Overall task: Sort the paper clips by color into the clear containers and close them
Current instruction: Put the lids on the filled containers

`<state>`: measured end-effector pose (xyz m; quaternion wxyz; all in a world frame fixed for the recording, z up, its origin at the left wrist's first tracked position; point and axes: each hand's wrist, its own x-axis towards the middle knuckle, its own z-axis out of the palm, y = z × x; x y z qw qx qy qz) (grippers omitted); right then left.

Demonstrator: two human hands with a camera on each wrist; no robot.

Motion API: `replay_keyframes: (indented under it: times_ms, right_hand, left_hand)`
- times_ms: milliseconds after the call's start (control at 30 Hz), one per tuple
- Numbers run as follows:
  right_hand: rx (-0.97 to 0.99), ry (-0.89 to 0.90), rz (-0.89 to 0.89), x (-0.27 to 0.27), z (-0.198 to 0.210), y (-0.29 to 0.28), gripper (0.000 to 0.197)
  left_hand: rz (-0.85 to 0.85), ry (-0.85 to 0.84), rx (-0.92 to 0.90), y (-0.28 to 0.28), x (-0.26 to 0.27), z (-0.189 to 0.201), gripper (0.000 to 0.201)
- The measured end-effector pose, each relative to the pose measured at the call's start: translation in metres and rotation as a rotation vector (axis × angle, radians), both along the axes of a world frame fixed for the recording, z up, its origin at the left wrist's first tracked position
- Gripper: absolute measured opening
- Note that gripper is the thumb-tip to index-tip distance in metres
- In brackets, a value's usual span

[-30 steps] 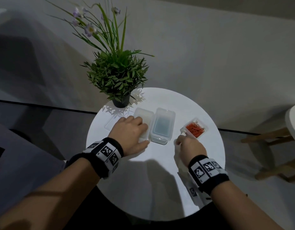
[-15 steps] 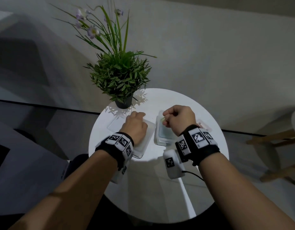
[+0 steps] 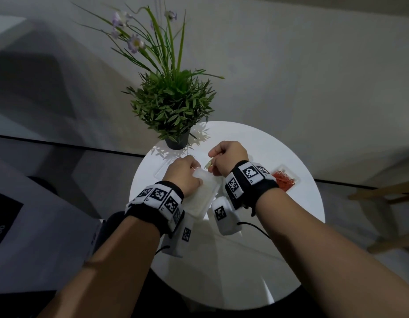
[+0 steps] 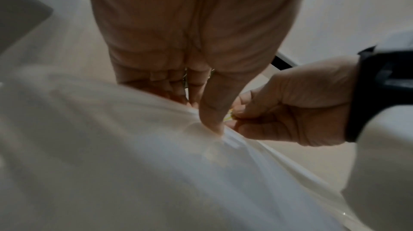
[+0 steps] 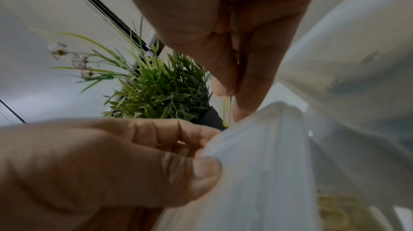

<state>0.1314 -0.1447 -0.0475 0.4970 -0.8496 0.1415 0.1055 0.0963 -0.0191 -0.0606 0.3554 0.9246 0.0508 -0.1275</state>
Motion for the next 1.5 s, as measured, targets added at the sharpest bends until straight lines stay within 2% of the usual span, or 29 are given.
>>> replay_keyframes:
  times_ms: [167,300,433,600,667,767,900,1033,1133,1233,1400,1500]
  right_hand:
    - [-0.010,0.017,-0.016,0.005,-0.003,0.003,0.034]
    - [-0.034,0.031,0.107,0.005,0.006,0.004,0.037]
    - [-0.052,-0.002,0.131,0.006,0.011,0.004,0.036]
    - [-0.254,-0.038,0.365,0.004,0.007,0.006,0.012]
    - [-0.284,-0.038,0.404,0.006,0.010,0.005,0.015]
    - [-0.278,-0.093,0.356,0.005,0.017,-0.009,0.032]
    - [-0.196,-0.194,0.090,-0.008,0.011,-0.068,0.027]
    - [-0.363,-0.131,-0.112,-0.035,-0.004,-0.142,0.032]
    - [-0.474,-0.004,-0.084,-0.042,-0.015,-0.168,0.046]
    - [-0.494,0.075,-0.044,-0.040,-0.025,-0.171,0.050]
    - [-0.546,0.103,0.026,-0.056,-0.023,-0.160,0.045]
    - [-0.481,0.080,0.018,-0.084,-0.025,-0.148,0.031]
  left_hand:
    - [0.000,-0.084,-0.013,-0.007,-0.004,0.003,0.026]
    - [0.000,-0.088,-0.012,-0.008,-0.006,0.003,0.028]
    - [0.012,-0.087,-0.017,-0.009,-0.009,0.003,0.029]
    - [0.038,-0.077,-0.022,-0.008,-0.009,0.001,0.028]
    - [0.047,-0.064,-0.026,-0.007,-0.008,-0.001,0.030]
    - [0.055,-0.055,-0.024,-0.006,0.001,-0.004,0.036]
    - [0.003,-0.068,0.020,-0.005,0.021,0.000,0.040]
    - [-0.052,-0.017,0.057,-0.008,0.031,0.001,0.041]
    - [-0.028,0.100,-0.035,-0.006,0.038,0.002,0.041]
    - [0.063,0.137,-0.157,-0.004,0.044,0.002,0.038]
    - [0.194,0.103,-0.266,-0.011,0.042,-0.005,0.021]
    - [0.230,0.128,-0.290,-0.012,0.046,-0.007,0.016]
